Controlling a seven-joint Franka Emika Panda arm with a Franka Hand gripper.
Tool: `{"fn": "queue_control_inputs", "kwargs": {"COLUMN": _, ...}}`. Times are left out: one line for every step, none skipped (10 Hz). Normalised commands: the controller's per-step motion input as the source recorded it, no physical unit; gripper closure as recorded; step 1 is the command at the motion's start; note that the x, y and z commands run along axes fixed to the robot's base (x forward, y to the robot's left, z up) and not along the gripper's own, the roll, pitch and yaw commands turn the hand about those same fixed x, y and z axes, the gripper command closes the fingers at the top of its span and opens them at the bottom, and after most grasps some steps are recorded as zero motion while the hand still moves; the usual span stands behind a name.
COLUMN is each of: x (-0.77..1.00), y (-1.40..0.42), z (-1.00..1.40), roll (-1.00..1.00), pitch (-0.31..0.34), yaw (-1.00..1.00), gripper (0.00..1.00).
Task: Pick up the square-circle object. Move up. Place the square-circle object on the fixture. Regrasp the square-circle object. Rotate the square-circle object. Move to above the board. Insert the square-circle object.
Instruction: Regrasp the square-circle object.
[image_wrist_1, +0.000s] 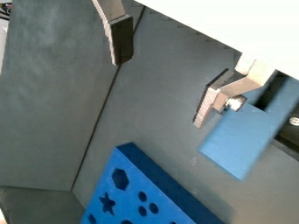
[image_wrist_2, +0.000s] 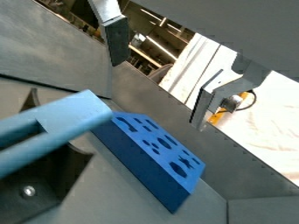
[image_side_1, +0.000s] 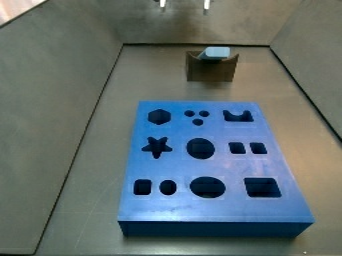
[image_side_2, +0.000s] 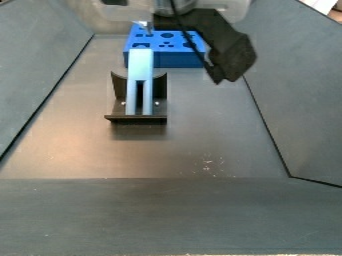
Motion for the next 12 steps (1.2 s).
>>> {"fn": "queue_control_inputs", "kwargs": {"x": -0.64, "y": -0.95, "z": -1.0, "roll": 1.0, "pitch": -0.039, "yaw": -0.89, "gripper": 0.0}}
{"fn": "queue_control_inputs", "kwargs": {"x": -0.48, "y": -0.97, "z": -1.0, "roll": 1.0, "pitch": -0.043, "yaw": -0.89, "gripper": 0.0}}
{"fn": "queue_control_inputs", "kwargs": {"x": -0.29, "y": -0.89, "z": -0.78, "roll": 1.0, "pitch": -0.067, "yaw": -0.89, "gripper": 0.0}}
{"fn": "queue_control_inputs", "kwargs": {"x": -0.08, "y": -0.66, "z": -0.41, "roll": 1.0, "pitch": -0.104, "yaw": -0.9, "gripper": 0.0}}
{"fn": "queue_control_inputs", "kwargs": {"x": -0.01, "y": -0.45, "z": -0.17, "roll": 1.0, "pitch": -0.124, "yaw": -0.9, "gripper": 0.0}}
{"fn": "queue_control_inputs", "kwargs": {"x": -0.03, "y": -0.15, "z": -0.05, "roll": 1.0, "pitch": -0.152, "yaw": -0.9, "gripper": 0.0}}
{"fn": "queue_control_inputs", "kwargs": {"x": -0.04, "y": -0.06, "z": -0.04, "roll": 1.0, "pitch": -0.168, "yaw": -0.91, "gripper": 0.0}}
{"fn": "queue_control_inputs", "kwargs": {"x": -0.04, "y": -0.04, "z": -0.02, "roll": 1.0, "pitch": -0.198, "yaw": -0.91, "gripper": 0.0}}
{"fn": "queue_control_inputs", "kwargs": {"x": -0.04, "y": -0.04, "z": -0.01, "roll": 1.0, "pitch": -0.217, "yaw": -0.91, "gripper": 0.0}}
{"fn": "queue_control_inputs", "kwargs": {"x": -0.05, "y": -0.03, "z": 0.0, "roll": 1.0, "pitch": -0.235, "yaw": -0.91, "gripper": 0.0}}
{"fn": "queue_control_inputs", "kwargs": {"x": -0.05, "y": -0.02, "z": 0.0, "roll": 1.0, "pitch": -0.252, "yaw": -0.92, "gripper": 0.0}}
{"fn": "queue_control_inputs", "kwargs": {"x": -0.04, "y": -0.02, "z": 0.0, "roll": 1.0, "pitch": -0.267, "yaw": -0.92, "gripper": 0.0}}
